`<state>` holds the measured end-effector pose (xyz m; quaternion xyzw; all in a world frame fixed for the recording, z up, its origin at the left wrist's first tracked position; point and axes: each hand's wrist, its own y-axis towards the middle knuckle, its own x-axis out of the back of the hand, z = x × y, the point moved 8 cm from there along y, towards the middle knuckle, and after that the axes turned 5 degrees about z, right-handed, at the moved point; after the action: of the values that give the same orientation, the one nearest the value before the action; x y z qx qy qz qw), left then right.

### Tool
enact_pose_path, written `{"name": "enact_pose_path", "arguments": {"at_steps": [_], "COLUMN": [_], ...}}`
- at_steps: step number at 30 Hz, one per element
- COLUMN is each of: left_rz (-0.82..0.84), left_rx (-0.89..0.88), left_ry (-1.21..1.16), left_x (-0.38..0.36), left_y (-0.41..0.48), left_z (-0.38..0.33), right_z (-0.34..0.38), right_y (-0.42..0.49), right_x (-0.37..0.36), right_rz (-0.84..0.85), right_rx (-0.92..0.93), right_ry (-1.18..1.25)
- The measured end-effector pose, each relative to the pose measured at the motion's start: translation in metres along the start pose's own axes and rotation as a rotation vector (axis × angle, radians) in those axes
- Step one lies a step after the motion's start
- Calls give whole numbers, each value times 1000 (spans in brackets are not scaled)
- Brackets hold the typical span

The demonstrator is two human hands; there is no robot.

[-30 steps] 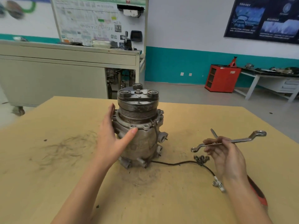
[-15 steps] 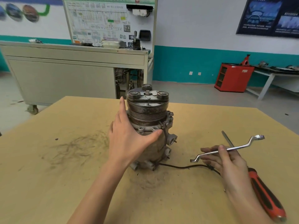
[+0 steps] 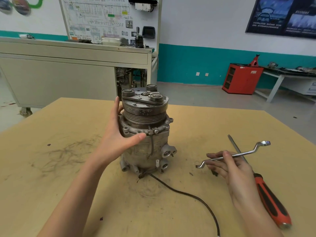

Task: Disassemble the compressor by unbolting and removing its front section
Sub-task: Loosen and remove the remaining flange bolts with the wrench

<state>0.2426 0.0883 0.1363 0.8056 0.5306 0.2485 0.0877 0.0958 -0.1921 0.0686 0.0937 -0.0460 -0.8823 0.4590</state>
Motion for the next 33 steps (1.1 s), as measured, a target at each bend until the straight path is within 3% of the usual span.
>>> {"name": "enact_pose_path", "arguments": {"at_steps": [7, 13, 20, 26, 33], "left_rz": [-198, -136, -10, -184, -120], "left_rx": [46, 19, 33, 38, 56], "left_ry": [103, 34, -97, -129, -160], "left_x": [-1, 9, 7, 9, 12], "left_y": [-10, -1, 7, -8, 2], "left_z": [-3, 5, 14, 20, 26], "right_z": [0, 7, 0, 0, 0], "right_y": [-4, -11, -8, -7, -9], "right_x": [-9, -19, -19, -16, -20], "right_rz": [70, 105, 128, 114, 145], "right_rx": [13, 76, -9, -14, 16], "right_ry": [-59, -110, -40, -10, -17]}}
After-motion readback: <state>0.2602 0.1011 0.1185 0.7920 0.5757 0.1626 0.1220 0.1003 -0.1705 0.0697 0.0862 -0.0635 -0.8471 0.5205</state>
